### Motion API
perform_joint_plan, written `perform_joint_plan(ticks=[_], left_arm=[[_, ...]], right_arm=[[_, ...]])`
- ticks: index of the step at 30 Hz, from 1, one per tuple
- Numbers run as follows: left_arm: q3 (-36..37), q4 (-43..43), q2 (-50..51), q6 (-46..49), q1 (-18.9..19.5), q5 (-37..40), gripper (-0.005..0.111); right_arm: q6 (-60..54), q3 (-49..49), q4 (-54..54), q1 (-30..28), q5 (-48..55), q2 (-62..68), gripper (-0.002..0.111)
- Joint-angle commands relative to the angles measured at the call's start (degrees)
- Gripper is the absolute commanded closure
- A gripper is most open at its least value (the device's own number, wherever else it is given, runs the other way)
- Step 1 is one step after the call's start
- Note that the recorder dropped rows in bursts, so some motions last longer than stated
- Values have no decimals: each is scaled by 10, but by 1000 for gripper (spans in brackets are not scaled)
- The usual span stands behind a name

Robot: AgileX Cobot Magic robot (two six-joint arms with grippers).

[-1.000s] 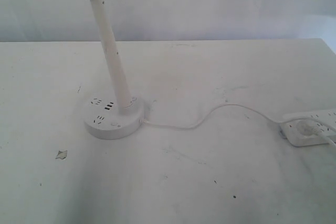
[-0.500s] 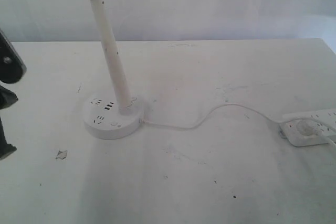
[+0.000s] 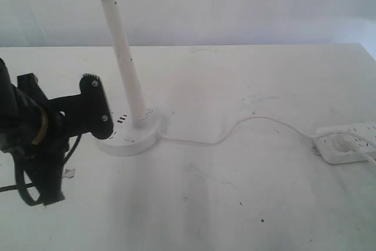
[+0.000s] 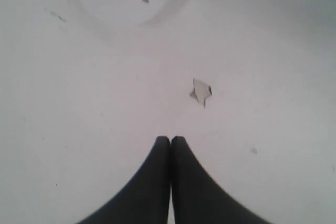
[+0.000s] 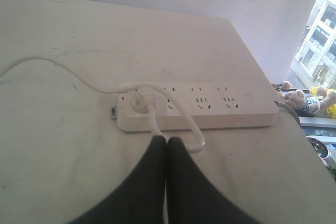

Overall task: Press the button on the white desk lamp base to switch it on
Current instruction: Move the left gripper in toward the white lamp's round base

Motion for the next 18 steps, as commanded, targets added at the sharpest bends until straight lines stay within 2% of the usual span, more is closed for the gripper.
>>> perform_joint_plan(ticks=[1, 5, 11, 18], left_arm=[[-6, -4, 15, -24, -9, -104, 107], [-14, -41, 27, -23, -1, -114, 107], [-66, -166, 72, -16, 38, -85, 107], [-127, -336, 129, 72, 71, -99, 107]], right_arm=[[2, 1, 1, -2, -2, -1, 108], [2, 1, 1, -2, -2, -1, 108], [2, 1, 1, -2, -3, -1, 108], [2, 1, 1, -2, -3, -1, 108]])
